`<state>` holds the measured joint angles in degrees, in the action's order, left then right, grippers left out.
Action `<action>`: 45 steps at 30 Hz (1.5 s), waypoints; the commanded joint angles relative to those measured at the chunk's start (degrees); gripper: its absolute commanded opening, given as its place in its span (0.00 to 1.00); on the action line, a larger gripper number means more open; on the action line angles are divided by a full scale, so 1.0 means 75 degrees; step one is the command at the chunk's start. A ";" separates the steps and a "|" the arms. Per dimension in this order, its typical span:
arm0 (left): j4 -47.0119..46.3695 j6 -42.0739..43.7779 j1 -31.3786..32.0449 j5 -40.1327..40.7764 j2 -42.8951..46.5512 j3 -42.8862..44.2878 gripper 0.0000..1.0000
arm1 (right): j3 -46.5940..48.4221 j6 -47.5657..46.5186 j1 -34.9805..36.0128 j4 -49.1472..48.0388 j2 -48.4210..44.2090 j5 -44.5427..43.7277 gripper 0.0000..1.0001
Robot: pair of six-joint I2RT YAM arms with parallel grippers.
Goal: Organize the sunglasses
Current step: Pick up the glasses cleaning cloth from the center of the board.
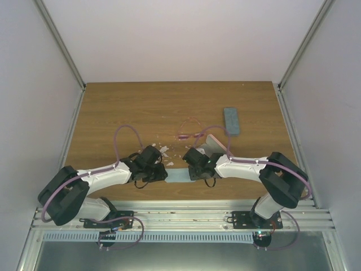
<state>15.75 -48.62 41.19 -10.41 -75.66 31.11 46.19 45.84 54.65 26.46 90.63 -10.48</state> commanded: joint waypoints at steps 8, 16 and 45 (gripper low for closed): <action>-0.0273 -0.0016 0.0085 -0.0024 -0.0514 0.0019 0.30 | -0.0316 0.0144 0.0120 -0.0352 0.0229 0.0526 0.18; -0.0191 0.0052 0.0110 0.0107 -0.0867 0.0220 0.27 | -0.0353 0.0145 0.0143 -0.0353 0.0283 0.0590 0.14; -0.0090 0.1342 0.0353 0.0214 -0.0897 0.1392 0.00 | -0.0366 0.0606 0.0143 -0.0438 -0.0765 0.0009 0.01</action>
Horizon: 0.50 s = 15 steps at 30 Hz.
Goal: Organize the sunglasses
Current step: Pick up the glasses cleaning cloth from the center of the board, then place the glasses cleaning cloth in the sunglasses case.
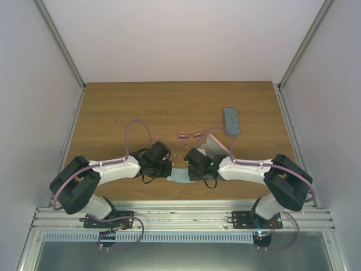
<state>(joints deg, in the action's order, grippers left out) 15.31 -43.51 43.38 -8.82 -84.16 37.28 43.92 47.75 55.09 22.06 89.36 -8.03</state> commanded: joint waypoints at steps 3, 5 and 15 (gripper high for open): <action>-0.0102 0.1061 0.0064 -0.0264 0.0197 0.1087 0.00 | -0.0100 0.0644 0.0087 0.0357 -0.1076 -0.0624 0.00; -0.0135 0.1343 0.0063 -0.0449 0.0019 0.1469 0.00 | -0.0159 0.0882 0.0058 0.0542 -0.1390 -0.0961 0.00; -0.0100 0.2626 0.0053 -0.1319 -0.1875 0.3722 0.00 | -0.0859 0.2234 -0.0592 0.1389 -0.2728 -0.2371 0.01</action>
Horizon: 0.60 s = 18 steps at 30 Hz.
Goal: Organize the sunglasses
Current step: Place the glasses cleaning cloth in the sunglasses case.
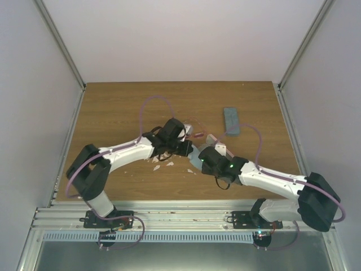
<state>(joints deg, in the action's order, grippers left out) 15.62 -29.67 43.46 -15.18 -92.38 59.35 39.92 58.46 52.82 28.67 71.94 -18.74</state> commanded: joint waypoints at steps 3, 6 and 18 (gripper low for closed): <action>0.0039 0.1032 0.0041 -0.0729 -0.1560 0.1595 0.00 | -0.0516 0.1012 -0.0567 0.0524 -0.0646 -0.1139 0.01; 0.0260 0.1271 0.0041 -0.0887 -0.2208 0.2308 0.00 | -0.0613 0.1112 -0.0820 0.0518 -0.0704 -0.1289 0.01; 0.1305 0.1894 0.0041 -0.0813 -0.3640 0.3933 0.00 | -0.0707 0.1141 -0.1260 0.0164 -0.0106 -0.1275 0.00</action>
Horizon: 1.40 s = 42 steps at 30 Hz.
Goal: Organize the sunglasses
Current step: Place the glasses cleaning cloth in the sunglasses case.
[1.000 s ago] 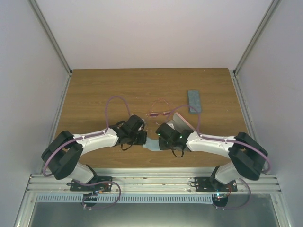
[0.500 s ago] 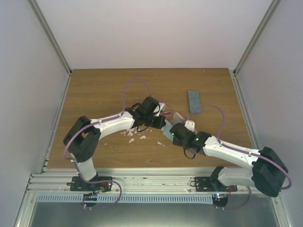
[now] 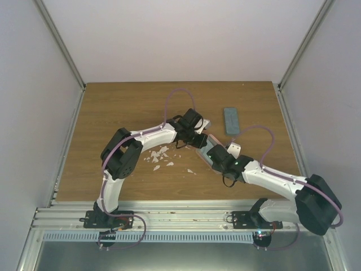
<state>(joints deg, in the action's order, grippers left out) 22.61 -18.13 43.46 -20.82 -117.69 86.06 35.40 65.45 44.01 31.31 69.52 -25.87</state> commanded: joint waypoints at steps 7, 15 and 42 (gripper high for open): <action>0.0629 0.0495 0.0041 -0.0081 -0.0603 0.0617 0.00 | -0.0228 0.0237 -0.0116 -0.0392 0.0535 -0.0195 0.00; 0.0737 0.0495 0.0041 -0.0079 -0.0914 0.0763 0.00 | -0.0345 0.0237 -0.0114 -0.0547 0.0766 -0.0056 0.01; 0.0754 0.0021 0.0080 0.0048 -0.0159 0.0806 0.10 | -0.0048 -0.1019 -0.0328 -0.1039 0.0336 0.0401 0.19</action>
<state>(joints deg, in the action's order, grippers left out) 32.01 -16.40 43.46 -18.72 -122.63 93.49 34.30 61.21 42.94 28.62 68.90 -24.60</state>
